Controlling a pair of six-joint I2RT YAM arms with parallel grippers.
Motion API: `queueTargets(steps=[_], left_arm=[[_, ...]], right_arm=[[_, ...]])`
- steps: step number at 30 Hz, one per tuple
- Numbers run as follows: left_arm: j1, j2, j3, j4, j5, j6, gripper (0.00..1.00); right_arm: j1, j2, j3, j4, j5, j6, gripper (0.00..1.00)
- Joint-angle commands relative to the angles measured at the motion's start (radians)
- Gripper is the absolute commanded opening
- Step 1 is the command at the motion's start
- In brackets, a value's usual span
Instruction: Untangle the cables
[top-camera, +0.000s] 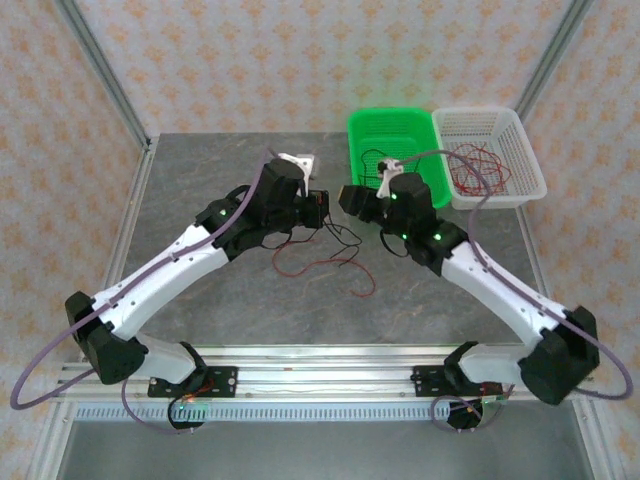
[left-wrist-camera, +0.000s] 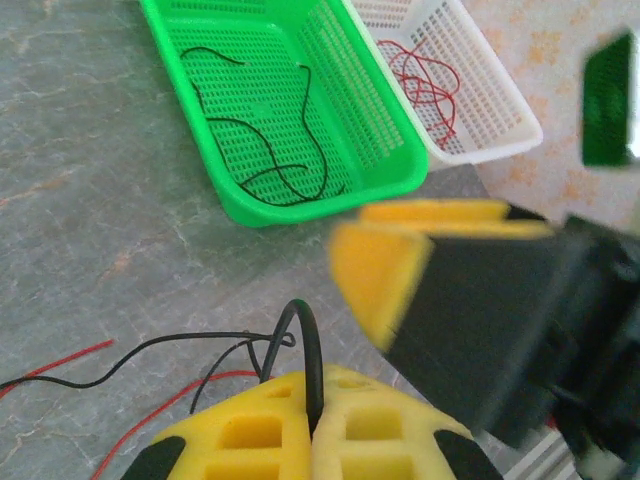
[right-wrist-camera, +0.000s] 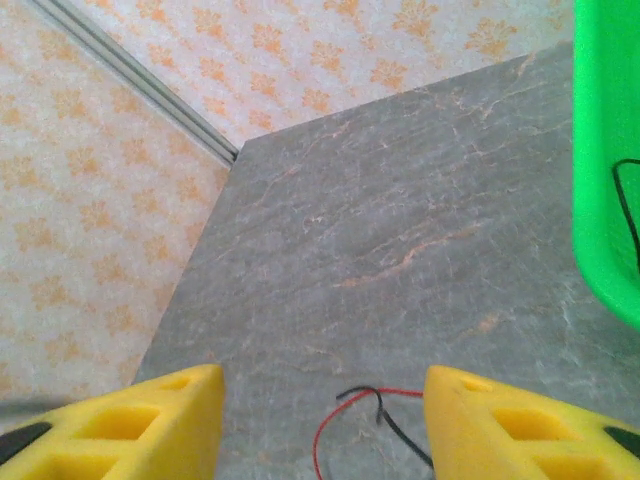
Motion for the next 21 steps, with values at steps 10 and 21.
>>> queueTargets(steps=[10,21], left_arm=[[-0.018,-0.004,0.034,0.113,-0.027,0.060,0.00],[-0.016,0.039,0.119,0.132,-0.177,0.092,0.00]], right_arm=[[0.058,0.251,-0.043,0.102,-0.155,0.082,0.51],[0.063,0.220,-0.353,0.290,-0.075,0.097,0.51]])
